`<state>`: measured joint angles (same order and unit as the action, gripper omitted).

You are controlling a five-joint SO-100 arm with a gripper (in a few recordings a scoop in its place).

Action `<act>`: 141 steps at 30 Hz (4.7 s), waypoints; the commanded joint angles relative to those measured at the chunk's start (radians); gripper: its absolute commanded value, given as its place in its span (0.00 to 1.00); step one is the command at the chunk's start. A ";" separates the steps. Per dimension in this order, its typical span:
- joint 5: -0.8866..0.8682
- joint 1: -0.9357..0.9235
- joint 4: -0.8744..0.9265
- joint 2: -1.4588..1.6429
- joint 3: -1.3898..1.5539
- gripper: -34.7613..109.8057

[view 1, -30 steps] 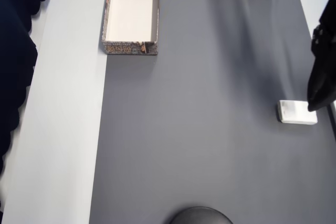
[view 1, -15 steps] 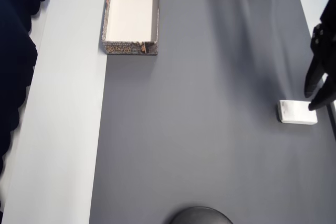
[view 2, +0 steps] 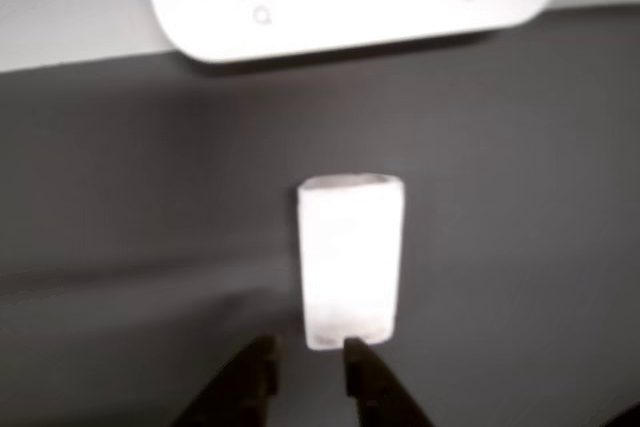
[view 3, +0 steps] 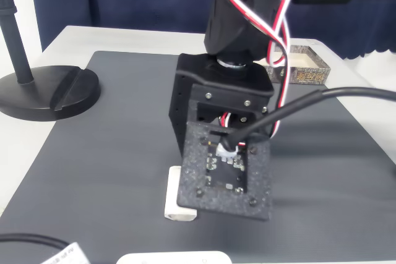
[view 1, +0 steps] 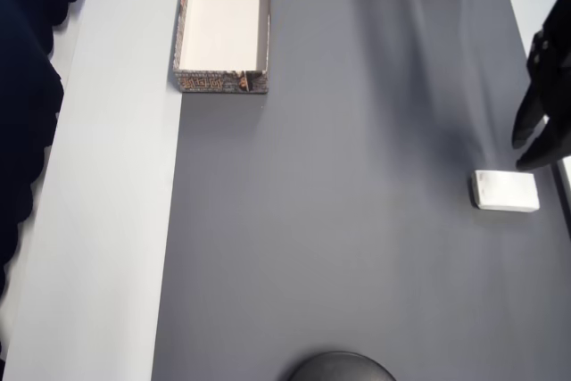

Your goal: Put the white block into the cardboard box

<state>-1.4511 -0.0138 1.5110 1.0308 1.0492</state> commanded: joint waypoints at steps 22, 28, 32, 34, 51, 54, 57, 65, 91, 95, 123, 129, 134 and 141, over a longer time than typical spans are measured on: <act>-0.003 0.015 0.029 -0.072 -0.184 0.29; -0.028 0.015 0.029 -0.074 -0.193 0.36; -0.055 0.015 0.029 -0.074 -0.195 0.41; -0.060 0.012 0.029 -0.074 -0.196 0.42; -0.074 -0.009 -0.009 -0.098 -0.219 0.43; -0.074 -0.011 -0.014 -0.114 -0.232 0.43; -0.074 -0.011 -0.025 -0.130 -0.247 0.43; -0.072 -0.012 -0.064 -0.152 -0.270 0.43; -0.074 -0.008 -0.064 -0.199 -0.291 0.42; -0.075 -0.008 -0.064 -0.202 -0.291 0.42; -0.078 -0.003 -0.063 -0.242 -0.307 0.41; -0.080 -0.003 -0.063 -0.247 -0.308 0.40; -0.081 -0.003 -0.058 -0.250 -0.308 0.38; -0.081 -0.003 -0.049 -0.253 -0.310 0.37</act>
<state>-1.5186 -0.0169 1.4588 0.7685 0.8023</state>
